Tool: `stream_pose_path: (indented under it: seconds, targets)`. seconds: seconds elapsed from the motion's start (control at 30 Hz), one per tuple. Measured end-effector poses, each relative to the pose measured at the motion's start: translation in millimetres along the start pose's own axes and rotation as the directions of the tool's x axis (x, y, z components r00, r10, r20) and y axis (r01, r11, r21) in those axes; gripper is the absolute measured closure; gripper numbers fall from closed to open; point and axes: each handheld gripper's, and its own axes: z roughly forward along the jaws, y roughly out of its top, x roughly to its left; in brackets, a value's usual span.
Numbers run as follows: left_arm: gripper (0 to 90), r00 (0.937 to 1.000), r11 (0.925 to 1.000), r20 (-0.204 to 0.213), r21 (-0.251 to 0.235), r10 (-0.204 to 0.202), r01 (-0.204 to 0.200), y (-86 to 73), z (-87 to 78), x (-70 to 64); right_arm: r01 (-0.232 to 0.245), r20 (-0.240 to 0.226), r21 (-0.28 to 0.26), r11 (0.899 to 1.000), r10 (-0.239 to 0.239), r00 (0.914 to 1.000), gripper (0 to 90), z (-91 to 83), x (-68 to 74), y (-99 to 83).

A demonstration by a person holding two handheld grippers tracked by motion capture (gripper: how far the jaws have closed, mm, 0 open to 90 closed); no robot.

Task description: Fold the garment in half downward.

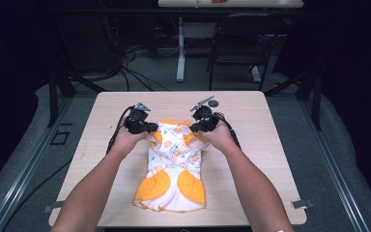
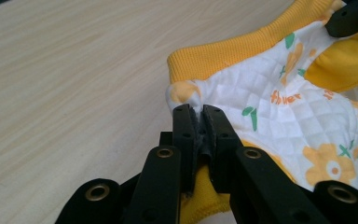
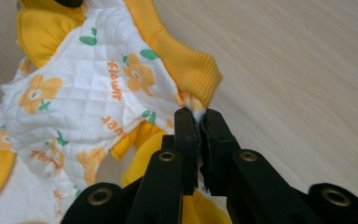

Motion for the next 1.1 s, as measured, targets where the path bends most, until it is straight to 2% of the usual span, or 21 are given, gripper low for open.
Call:
stream_pose_path:
  seconds: [0.1, 0.33, 0.57, 0.7, 0.8, 0.83, 0.97, 1.1]
  targets:
    - [84.3, 0.9999, 0.9999, -0.007, 0.011, 0.012, -0.012, 1.0, -5.2, -1.0, -0.005, -0.003, -0.015, 1.0, 0.005, 1.0, 85.6, -8.2, -0.8, 1.6]
    - [84.3, 0.9997, 0.9998, -0.016, -0.006, 0.02, -0.02, 4.5, -15.0, -2.4, 0.005, 0.008, -0.033, 0.999, -0.005, 1.0, 85.6, -16.0, 3.3, 6.2]
    - [84.2, 0.9995, 0.9983, -0.016, -0.051, 0.027, -0.028, 12.7, -24.4, -3.3, 0.019, 0.024, -0.066, 0.998, -0.018, 0.9996, 85.6, -27.5, 2.4, 14.3]
    - [84.1, 0.9988, 0.9959, -0.009, -0.075, 0.049, -0.05, 14.3, -30.1, -4.1, 0.042, 0.044, -0.081, 0.996, -0.038, 0.9983, 85.6, -35.9, 2.9, 19.1]
    - [84.0, 0.9988, 0.9949, -0.013, -0.088, 0.048, -0.049, 14.0, -31.6, -3.7, 0.047, 0.041, -0.093, 0.995, -0.043, 0.9982, 85.6, -39.7, 4.1, 21.5]
    - [83.9, 0.9985, 0.9938, -0.015, -0.098, 0.052, -0.053, 14.4, -35.1, -2.7, 0.068, 0.05, -0.098, 0.993, -0.063, 0.9967, 85.5, -43.8, 6.5, 24.2]
    - [83.9, 0.9981, 0.992, -0.019, -0.111, 0.058, -0.06, 15.5, -39.2, -2.8, 0.093, 0.058, -0.113, 0.989, -0.087, 0.9945, 85.5, -50.0, 10.9, 28.8]
    - [84.0, 0.9968, 0.9927, 0.007, -0.091, 0.08, -0.079, 10.9, -38.9, -6.7, 0.131, 0.067, -0.095, 0.987, -0.125, 0.9899, 85.5, -50.4, 15.7, 27.1]
